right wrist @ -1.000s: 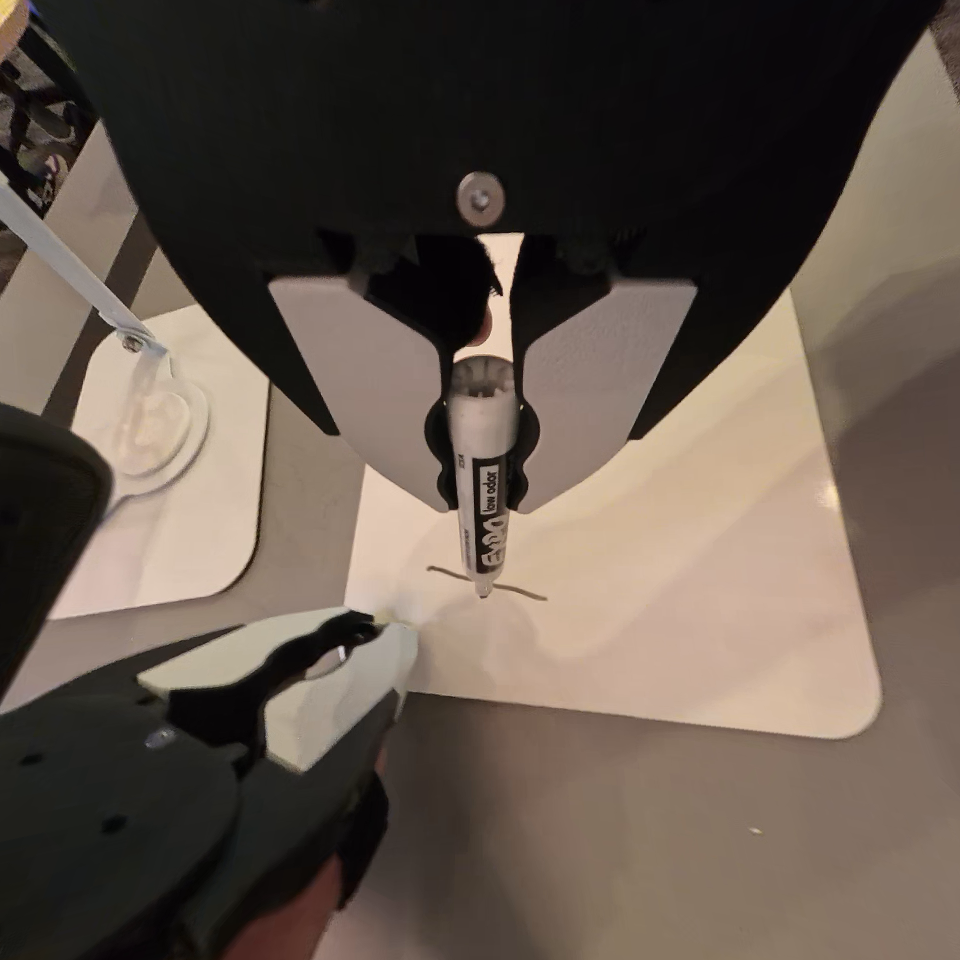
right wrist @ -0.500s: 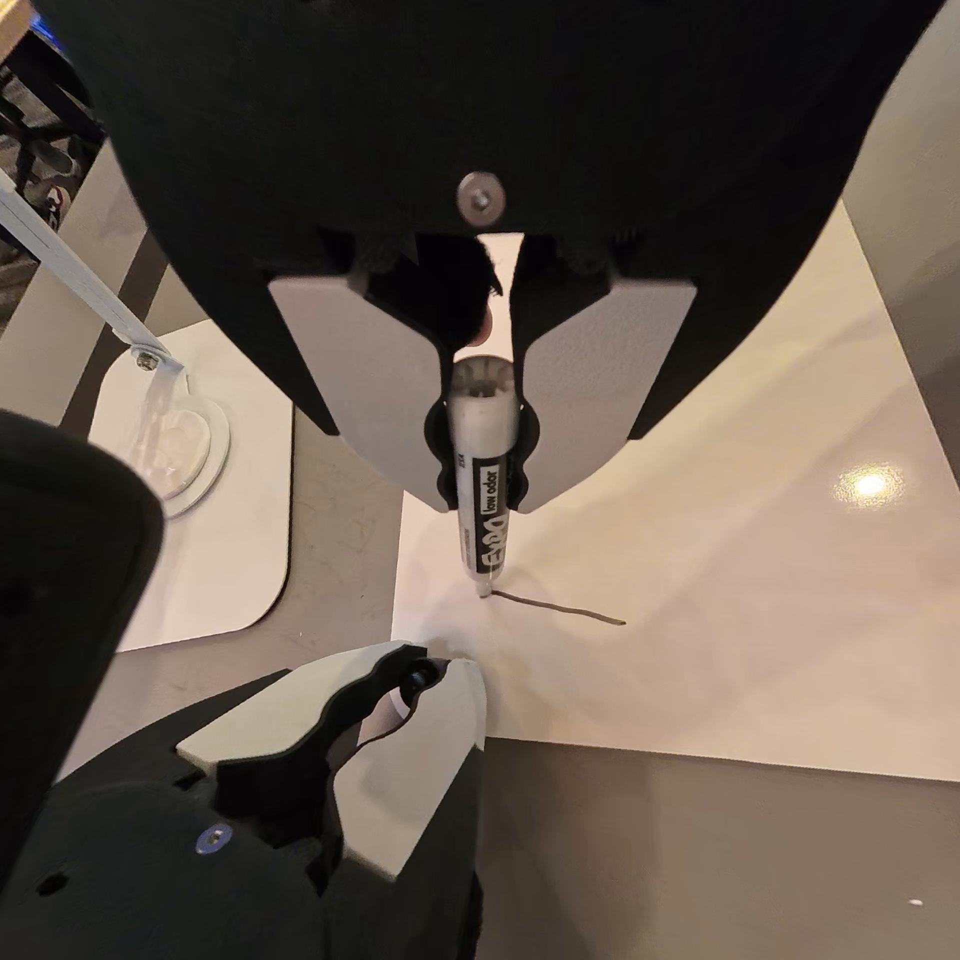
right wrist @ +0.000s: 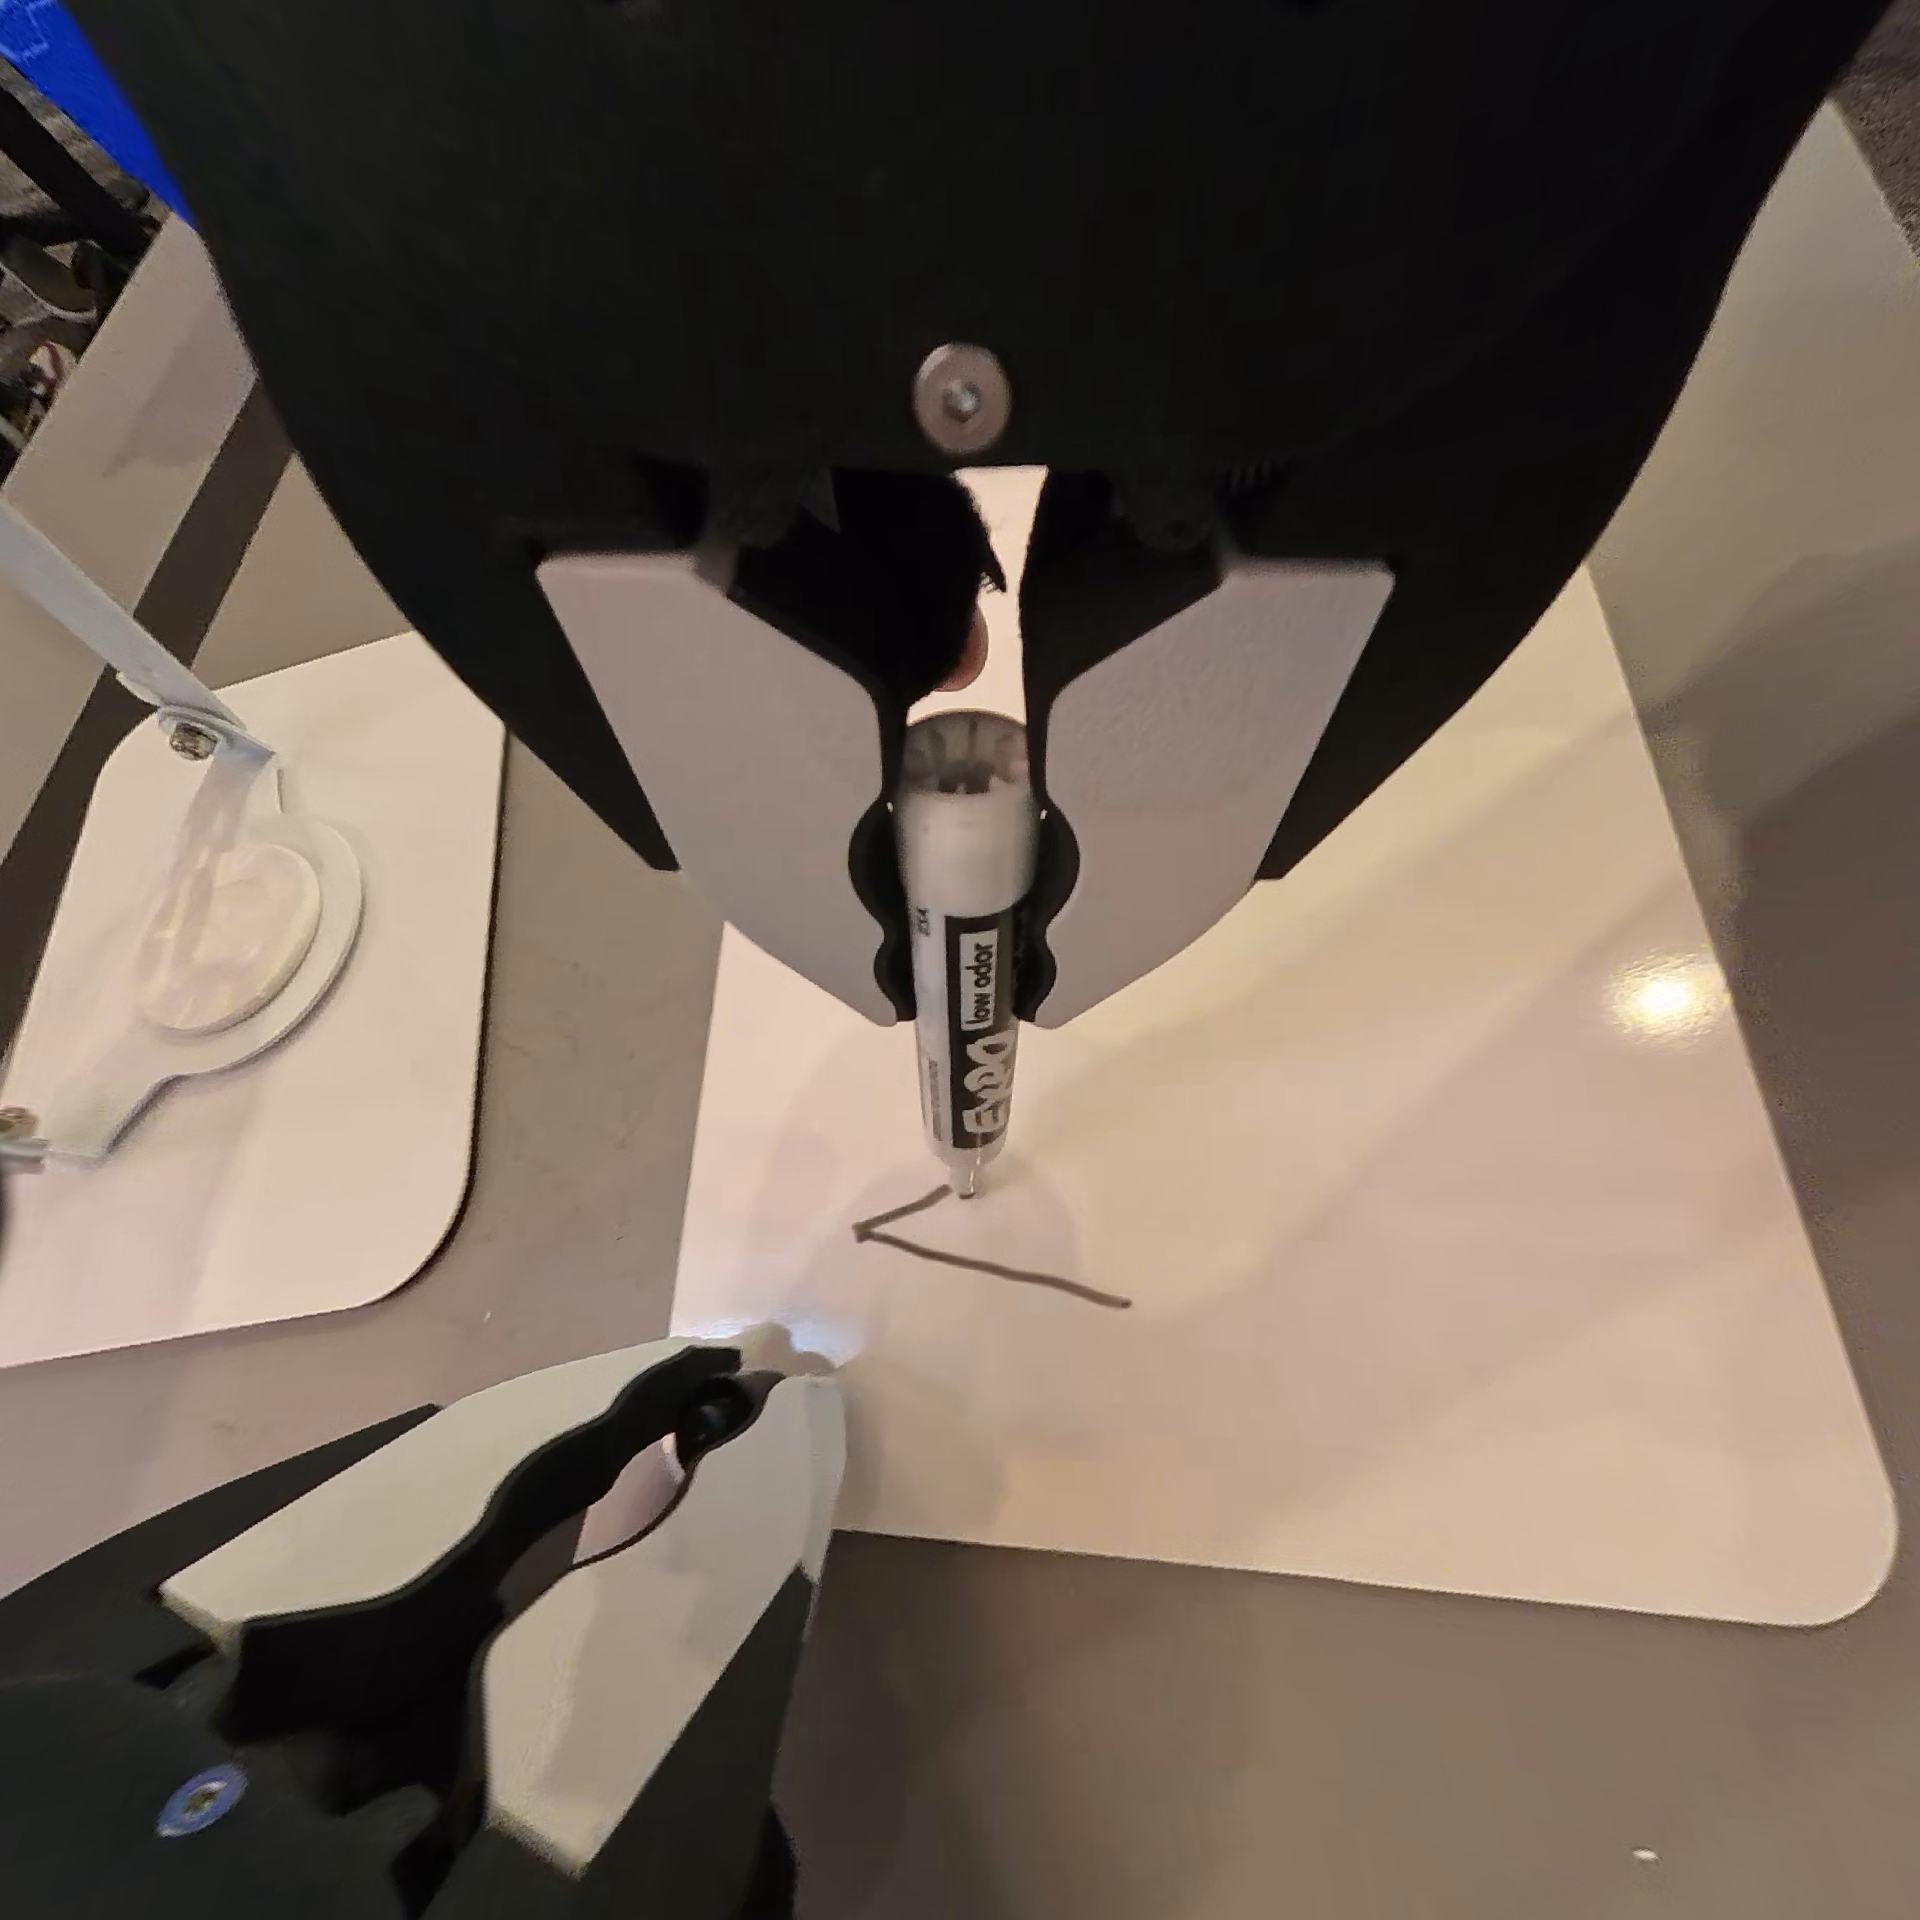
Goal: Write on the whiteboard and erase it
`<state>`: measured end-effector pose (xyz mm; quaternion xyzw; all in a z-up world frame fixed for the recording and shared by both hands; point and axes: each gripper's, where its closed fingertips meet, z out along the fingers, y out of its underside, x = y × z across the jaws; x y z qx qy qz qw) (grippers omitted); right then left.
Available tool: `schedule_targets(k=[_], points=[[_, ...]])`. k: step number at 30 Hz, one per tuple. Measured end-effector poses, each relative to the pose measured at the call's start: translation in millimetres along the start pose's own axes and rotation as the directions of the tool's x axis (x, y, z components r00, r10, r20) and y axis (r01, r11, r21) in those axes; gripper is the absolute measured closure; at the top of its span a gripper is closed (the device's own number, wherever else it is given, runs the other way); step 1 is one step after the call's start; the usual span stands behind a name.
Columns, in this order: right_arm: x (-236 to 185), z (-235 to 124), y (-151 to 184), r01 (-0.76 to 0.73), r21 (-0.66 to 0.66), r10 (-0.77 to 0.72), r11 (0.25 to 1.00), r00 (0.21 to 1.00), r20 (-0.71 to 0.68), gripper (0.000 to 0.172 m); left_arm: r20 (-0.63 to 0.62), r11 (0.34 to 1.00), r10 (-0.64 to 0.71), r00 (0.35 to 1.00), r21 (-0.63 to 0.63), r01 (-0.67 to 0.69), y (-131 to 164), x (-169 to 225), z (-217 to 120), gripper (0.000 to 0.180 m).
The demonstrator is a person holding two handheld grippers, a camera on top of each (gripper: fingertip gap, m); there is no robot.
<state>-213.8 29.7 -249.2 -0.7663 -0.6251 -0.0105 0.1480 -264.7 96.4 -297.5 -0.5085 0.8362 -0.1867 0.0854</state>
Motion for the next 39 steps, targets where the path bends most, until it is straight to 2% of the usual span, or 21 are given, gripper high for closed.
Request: schedule_targets(k=[11, 19, 39], points=[[-27, -8, 5, 0.009, -0.017, -0.009, 1.0, 1.0, 0.023, 0.151, 0.003, 1.0, 0.0, 1.0, -0.003, 0.0, 0, 0, 0, 0.16], [-13, -12, -13, 0.008, 0.077, -0.005, 0.997, 0.999, -0.033, 0.15, 0.004, 1.0, 0.0, 1.0, -0.004, 0.0, 0, 0, 0, 0.16], [-8, 2, -15, 0.027, 0.05, -0.026, 0.998, 1.0, -0.01, 0.151, 0.0, 1.0, 0.0, 1.0, 0.0, 0.0, 0, 0, 0, 0.16]])
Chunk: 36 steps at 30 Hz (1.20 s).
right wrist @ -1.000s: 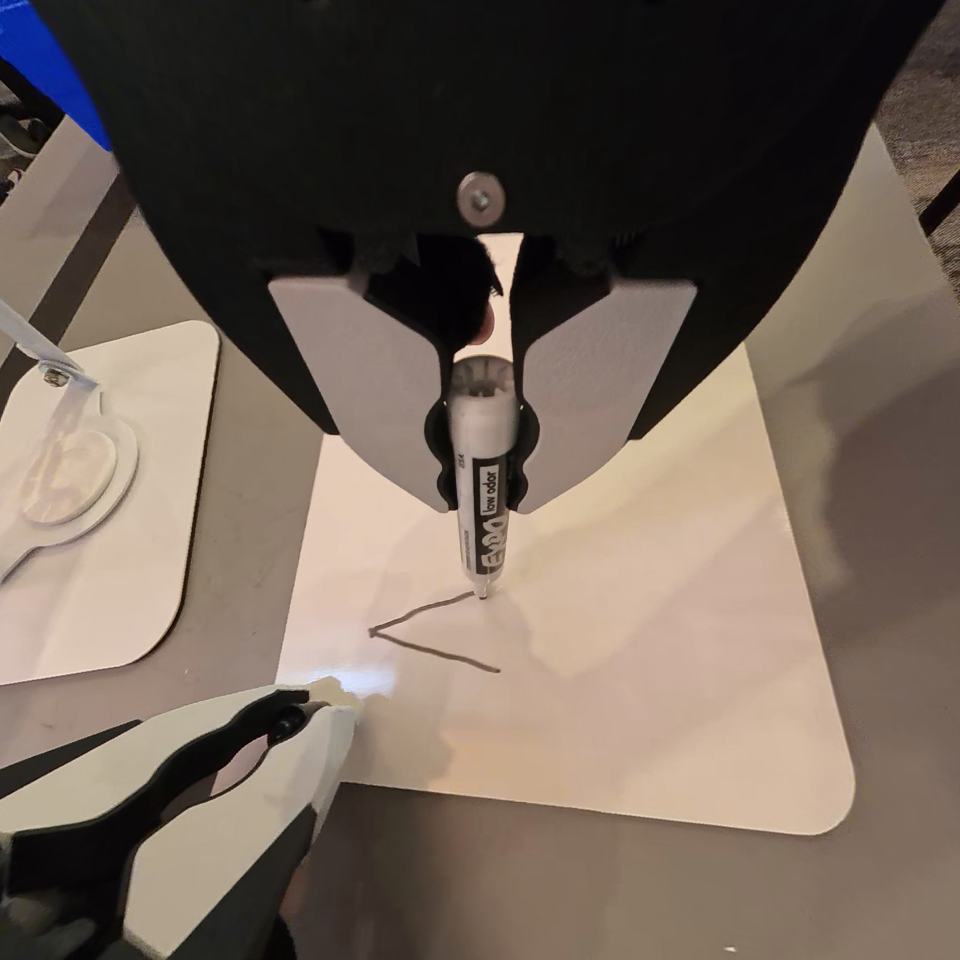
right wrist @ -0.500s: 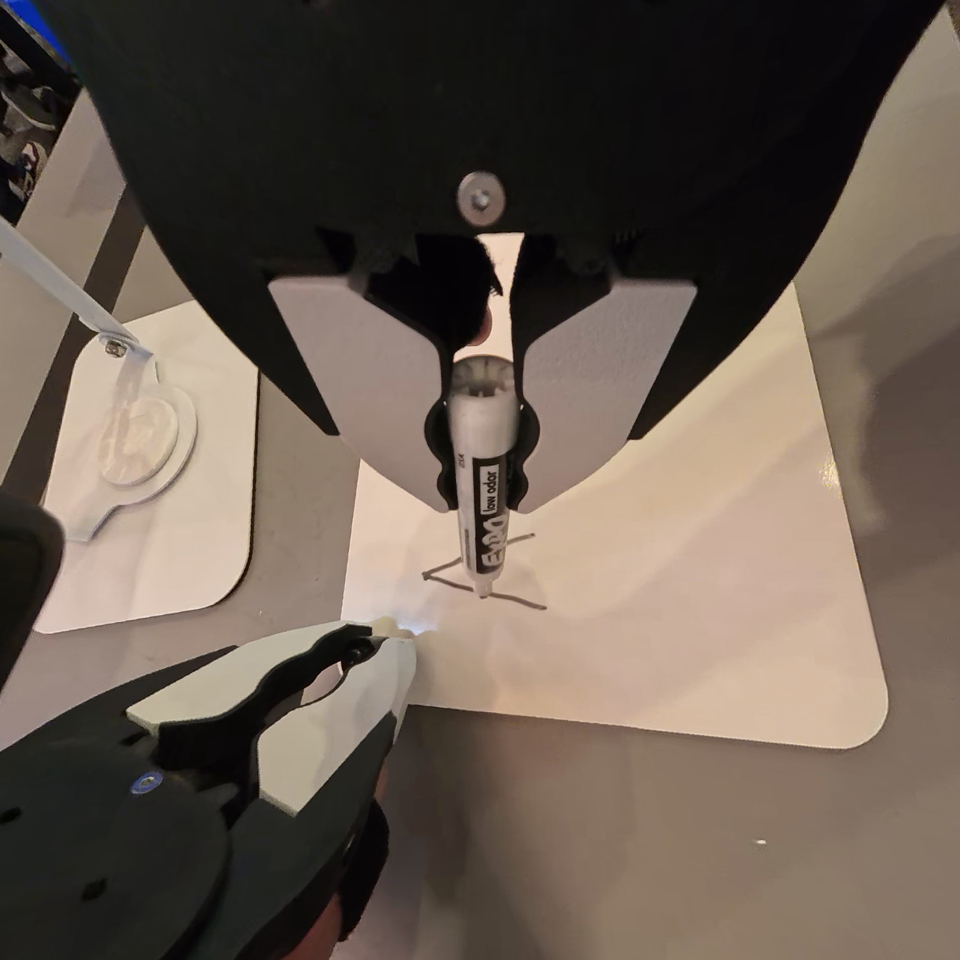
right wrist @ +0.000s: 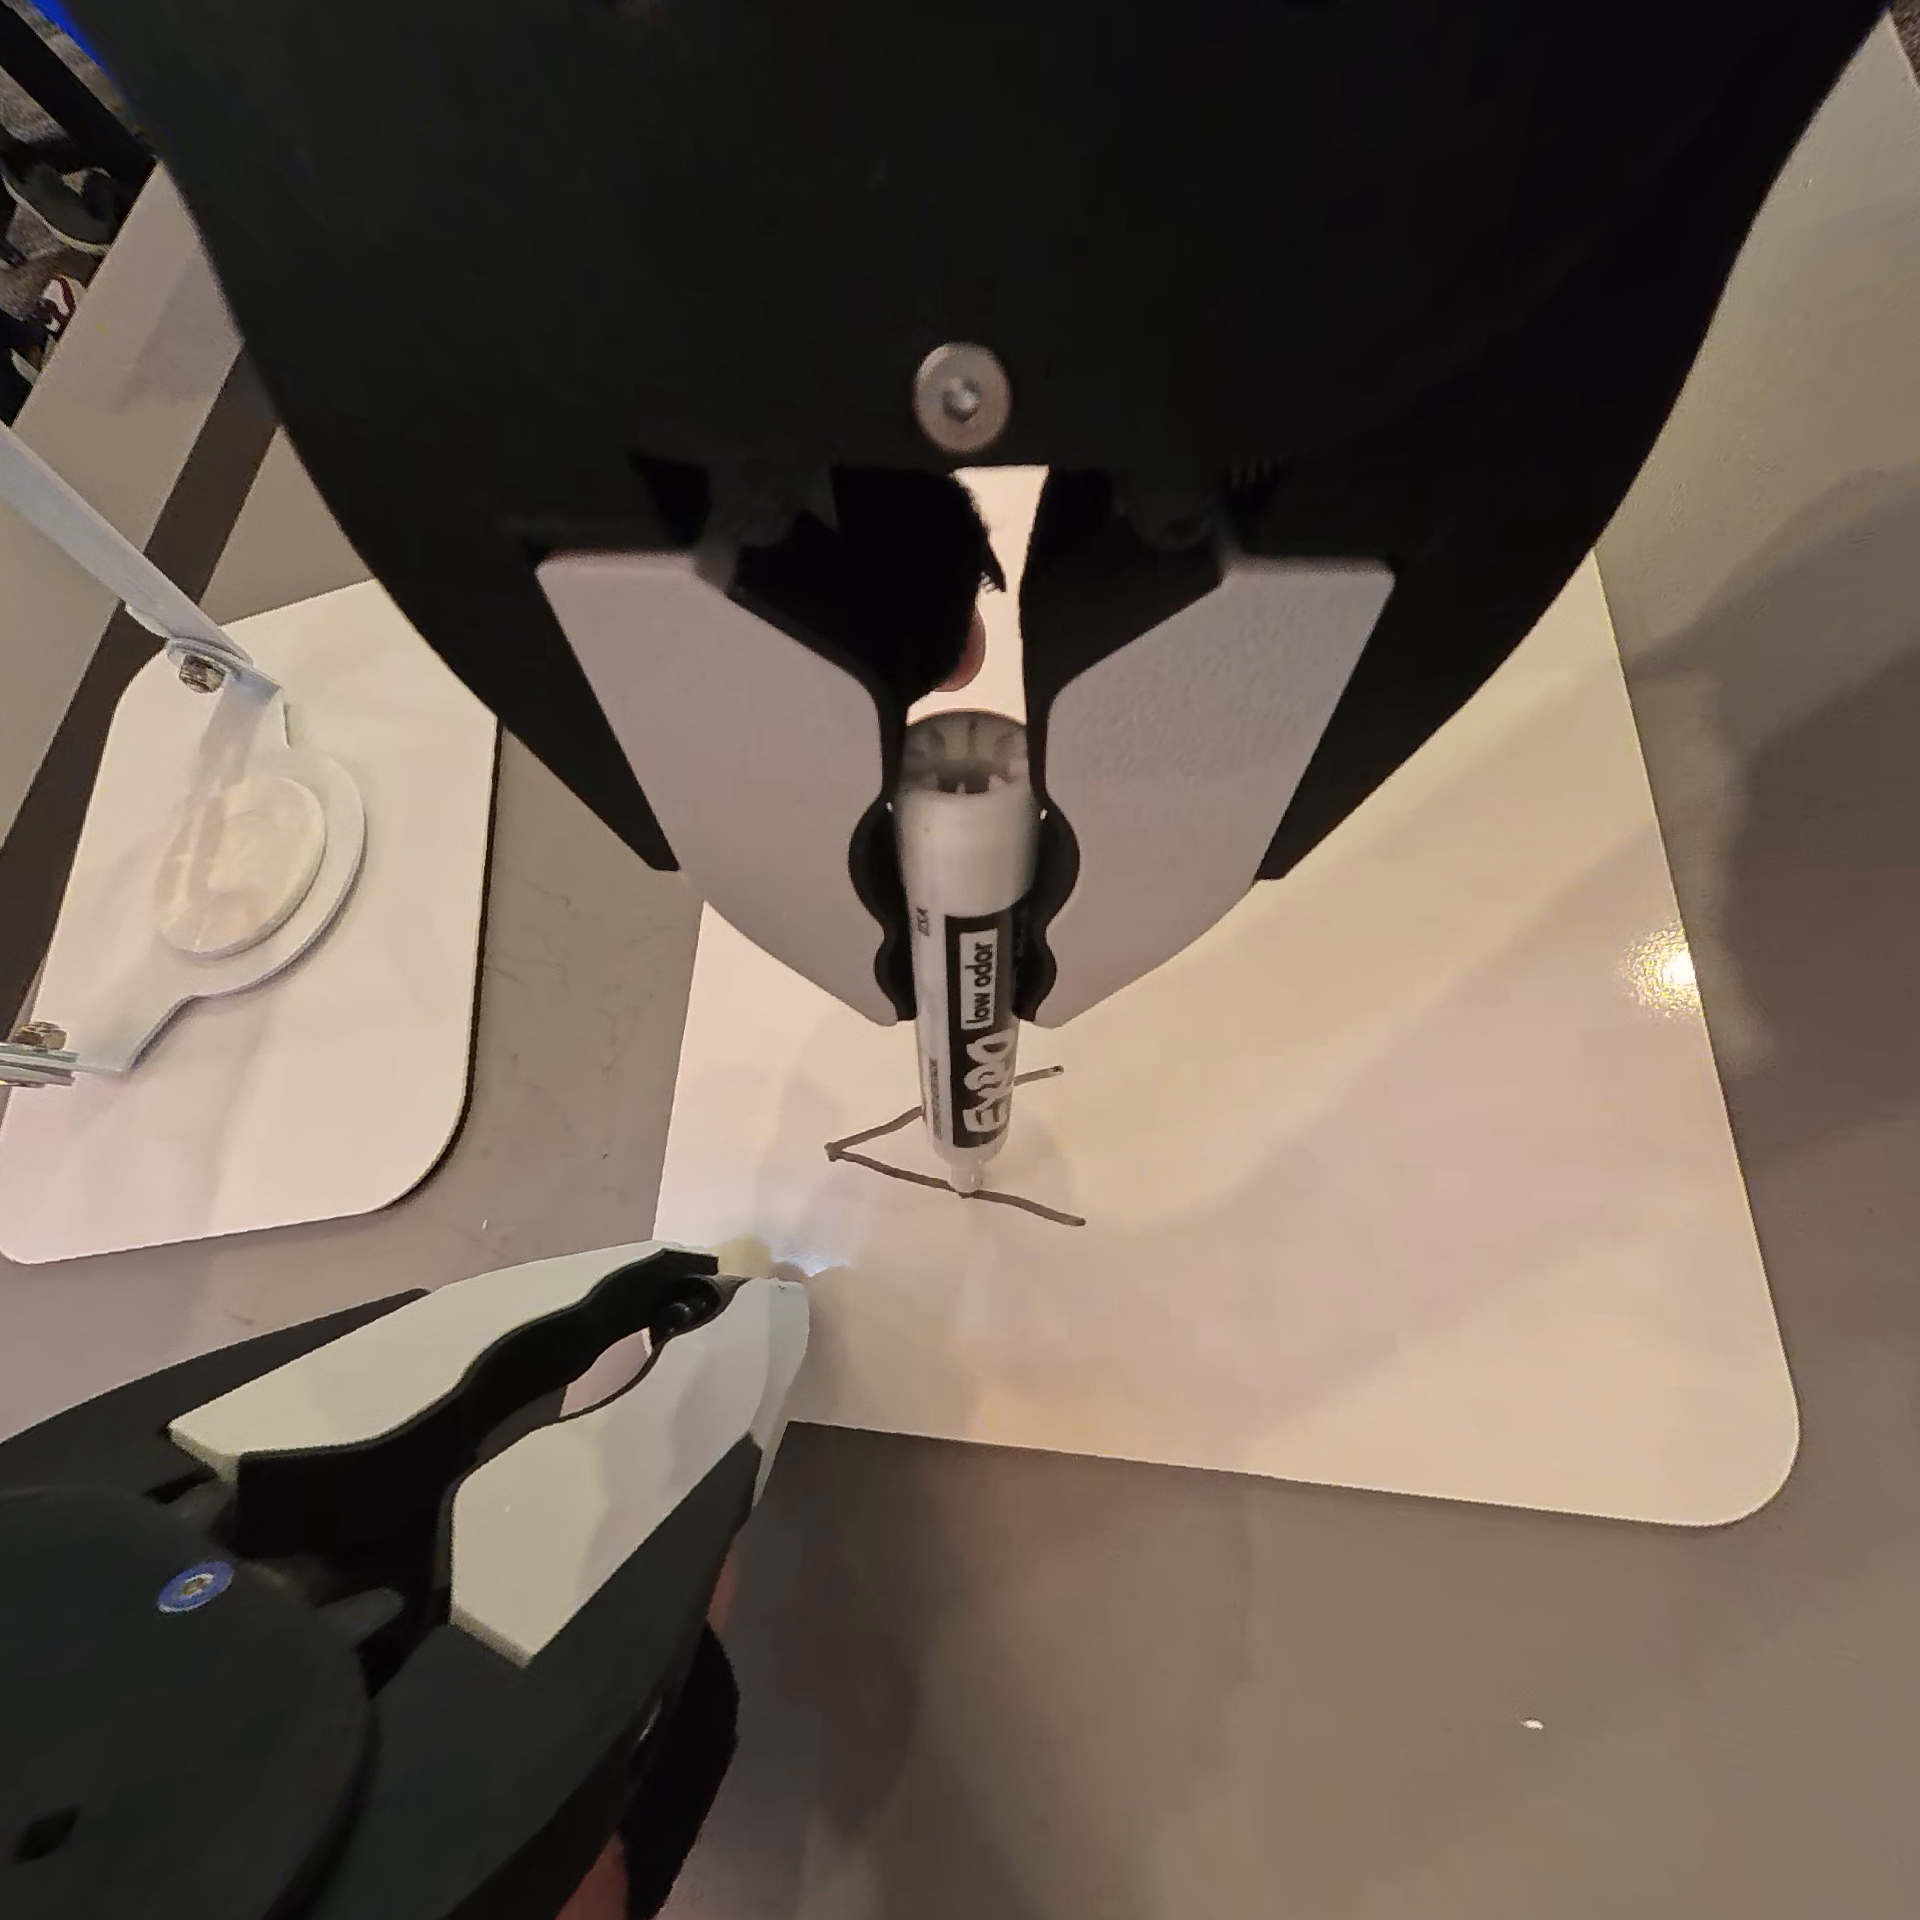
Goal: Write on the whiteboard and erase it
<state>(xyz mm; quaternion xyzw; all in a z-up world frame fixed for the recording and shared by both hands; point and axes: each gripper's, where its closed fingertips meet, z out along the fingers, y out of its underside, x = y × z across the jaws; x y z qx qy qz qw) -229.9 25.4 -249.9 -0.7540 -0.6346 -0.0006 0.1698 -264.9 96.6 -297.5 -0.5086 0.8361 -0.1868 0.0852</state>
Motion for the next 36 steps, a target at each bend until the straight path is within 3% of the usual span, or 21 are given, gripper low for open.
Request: schedule_targets(k=[18, 36], points=[[0, -6, 17, -0.031, -0.024, 0.031, 0.999, 1.0, -0.003, 0.15, 0.001, 1.0, 0.0, 1.0, 0.0, 0.0, 0, 0, 0, 0.16], [26, -7, 34, -0.084, -0.024, 0.082, 0.996, 0.993, -0.088, 0.151, 0.0, 1.0, 0.0, 1.0, 0.0, 0.0, 0, 0, 0, 0.16]])
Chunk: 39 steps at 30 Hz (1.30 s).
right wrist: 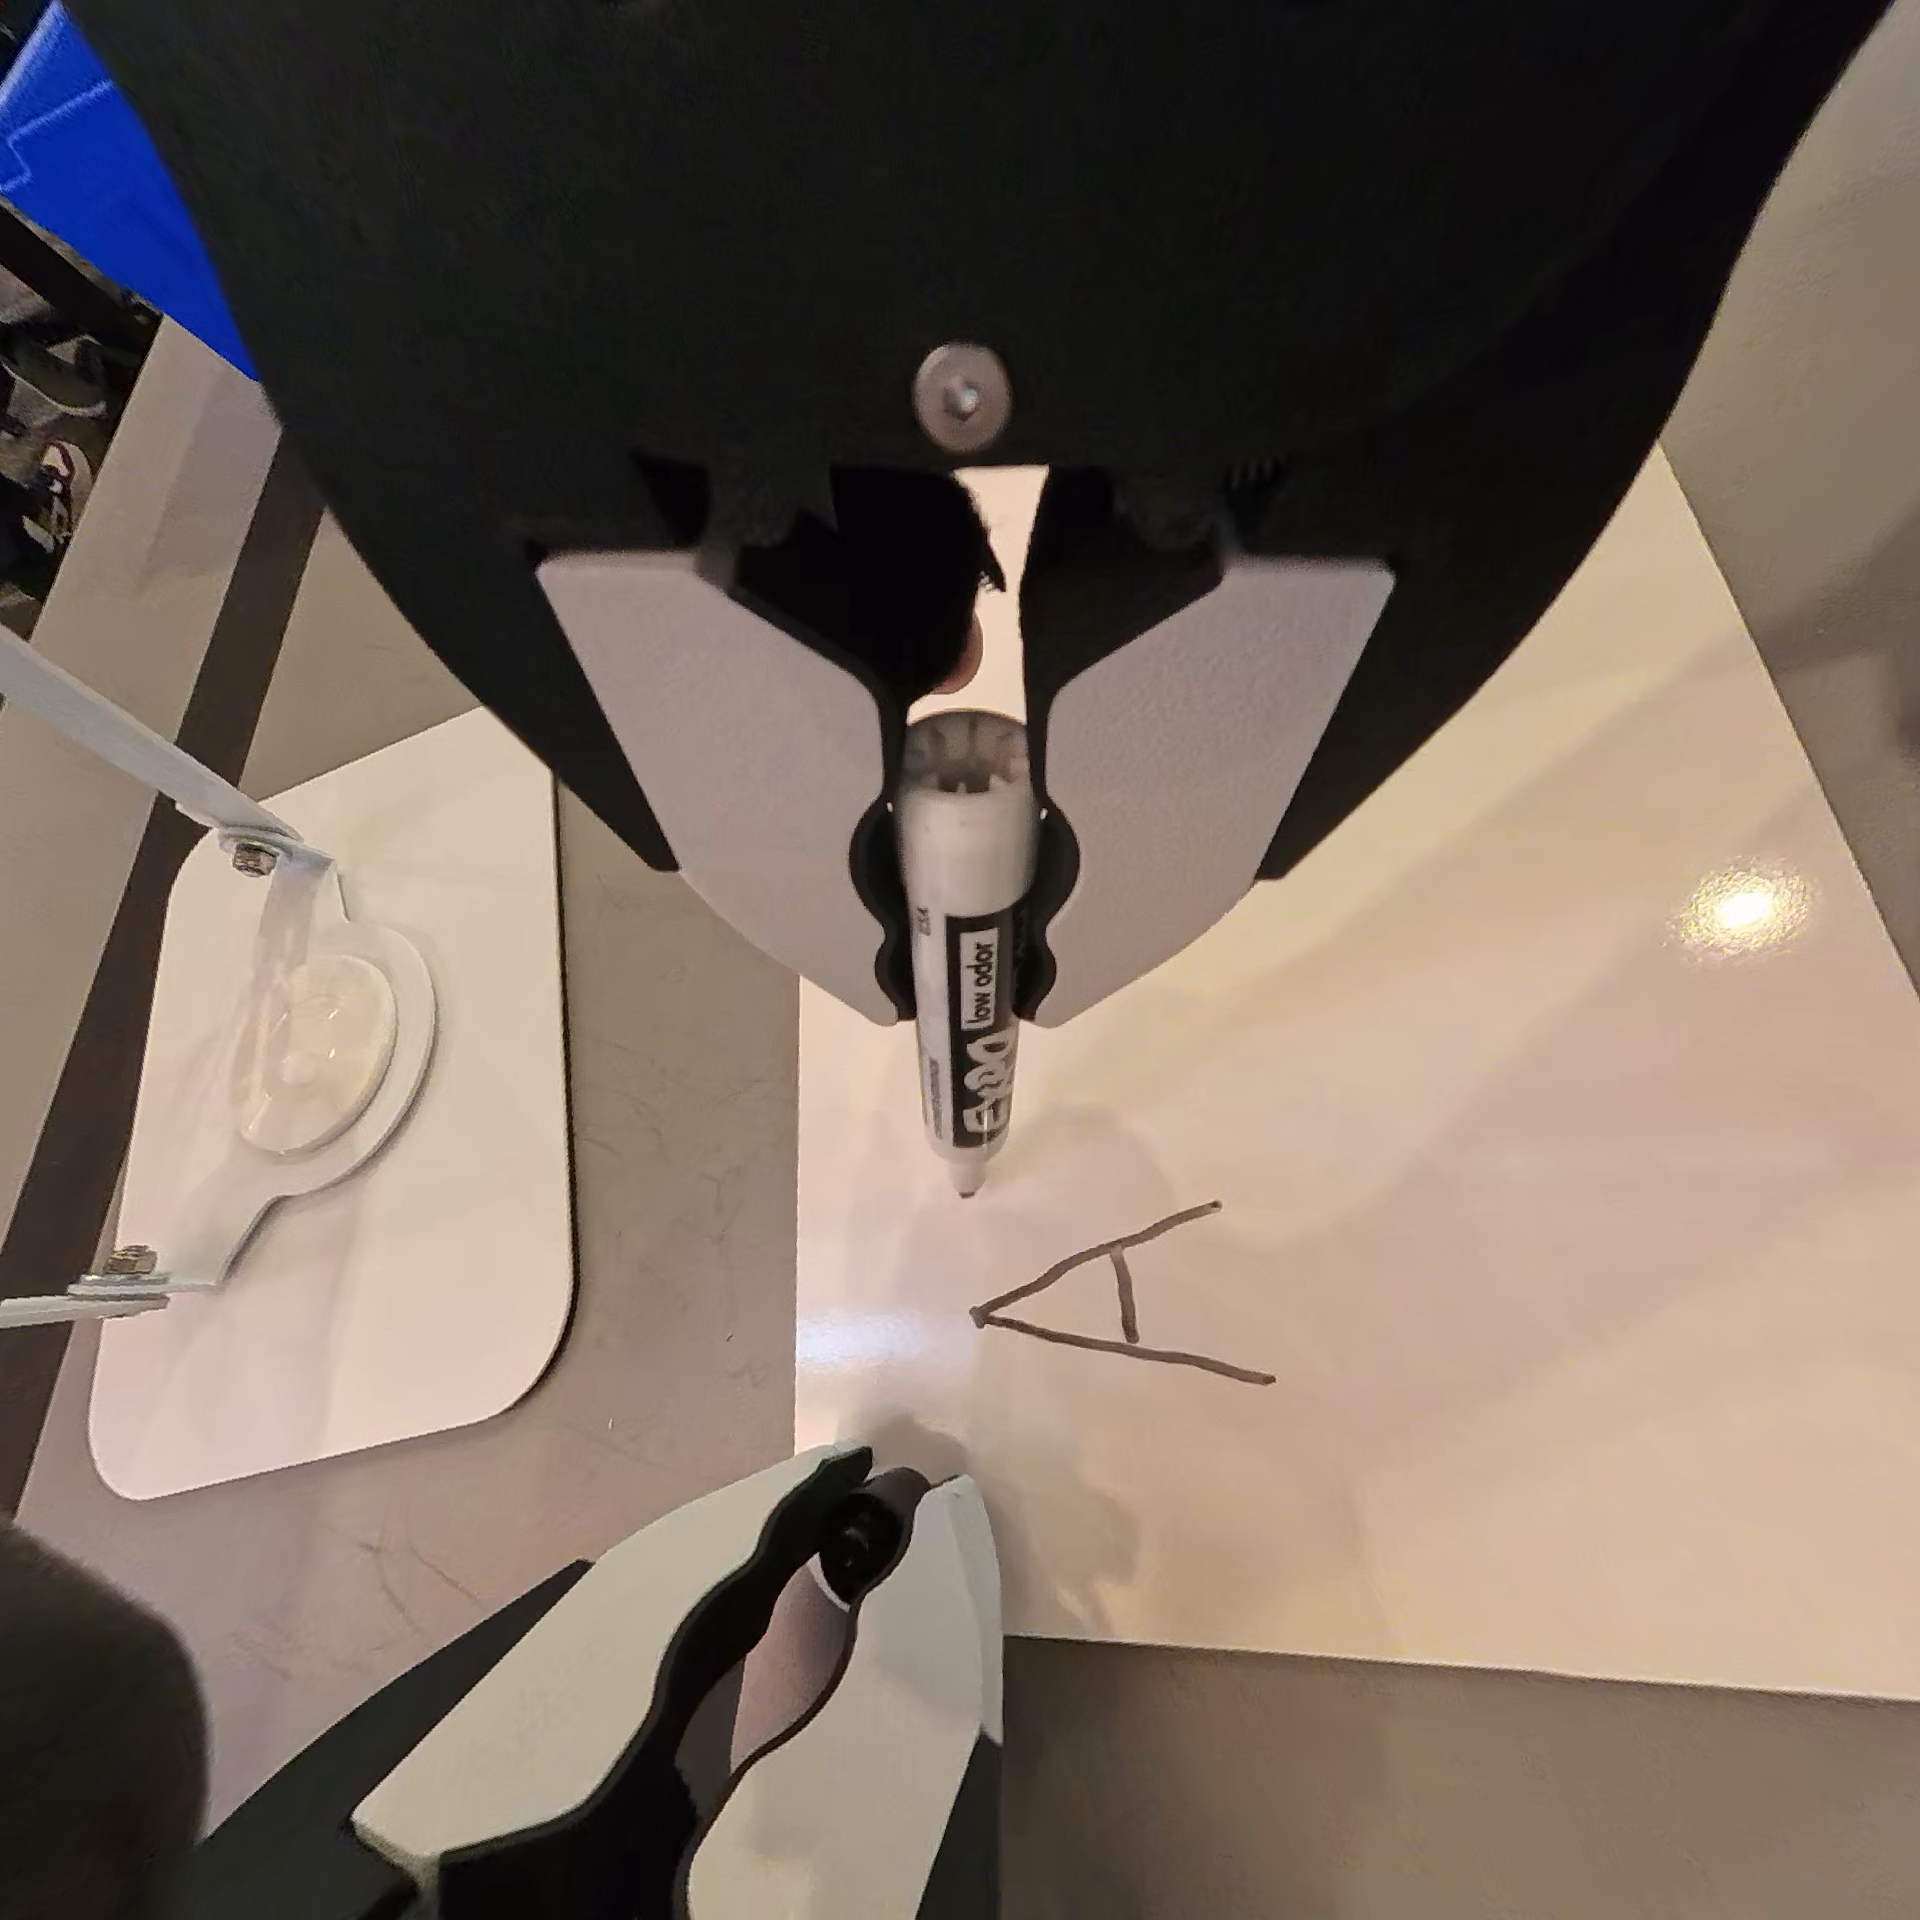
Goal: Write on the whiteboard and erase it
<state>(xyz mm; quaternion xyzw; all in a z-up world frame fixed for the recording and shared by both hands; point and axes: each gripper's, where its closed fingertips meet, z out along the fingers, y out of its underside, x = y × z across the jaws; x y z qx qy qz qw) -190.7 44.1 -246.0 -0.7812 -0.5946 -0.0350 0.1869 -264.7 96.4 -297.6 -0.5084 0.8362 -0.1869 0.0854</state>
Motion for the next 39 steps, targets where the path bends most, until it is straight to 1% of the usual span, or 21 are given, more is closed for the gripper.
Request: schedule_targets(k=[5, 10, 27, 31, 33, 39], points=[[1, 3, 3, 0.009, -0.025, -0.009, 1.0, 1.0, 0.0, 0.151, 0.001, 1.0, 0.0, 1.0, 0.0, 0.0, 0, 0, 0, 0.16], [-3, 2, 3, 0.008, -0.021, -0.008, 1.0, 1.0, 0.017, 0.151, 0.0, 1.0, 0.0, 1.0, 0.0, 0.0, 0, 0, 0, 0.16], [-49, -12, 3, 0.029, -0.026, -0.026, 0.999, 0.995, 0.1, 0.151, 0.003, 1.0, 0.002, 1.0, -0.003, -0.002, -1, 0, 0, 0.16], [-43, -16, -5, 0.017, 0.02, -0.018, 1.0, 0.997, 0.07, 0.15, 0.004, 1.0, 0.002, 1.0, -0.004, -0.002, -1, 0, 0, 0.16], [-31, -17, -3, 0.017, 0.003, -0.017, 1.0, 1.0, 0.025, 0.15, 0.004, 1.0, 0.002, 1.0, -0.004, -0.002, -1, 0, 0, 0.16], [-7, -9, -1, 0.017, -0.013, -0.017, 1.0, 1.0, -0.021, 0.151, 0.002, 1.0, 0.002, 1.0, -0.002, -0.002, -1, 0, 0, 0.16]])
